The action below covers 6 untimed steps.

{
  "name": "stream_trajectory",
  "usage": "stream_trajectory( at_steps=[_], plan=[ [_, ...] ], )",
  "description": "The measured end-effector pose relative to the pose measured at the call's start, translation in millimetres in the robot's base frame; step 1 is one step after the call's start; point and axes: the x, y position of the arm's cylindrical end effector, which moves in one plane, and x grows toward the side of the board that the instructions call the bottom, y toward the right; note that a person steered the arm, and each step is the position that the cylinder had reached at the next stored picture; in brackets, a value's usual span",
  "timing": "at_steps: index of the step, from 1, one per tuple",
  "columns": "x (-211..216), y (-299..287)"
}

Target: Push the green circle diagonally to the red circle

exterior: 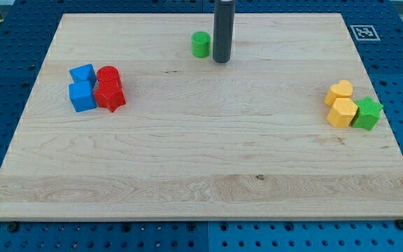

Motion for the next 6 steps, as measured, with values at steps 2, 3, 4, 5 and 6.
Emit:
stream_trajectory(
  at_steps=[2,3,4,5,6],
  plan=[
    [-24.9,-31.0],
    [-24.9,-31.0],
    [-25.7,-29.7],
    [-28.9,-30.5],
    [-33.2,-57.4]
  ],
)
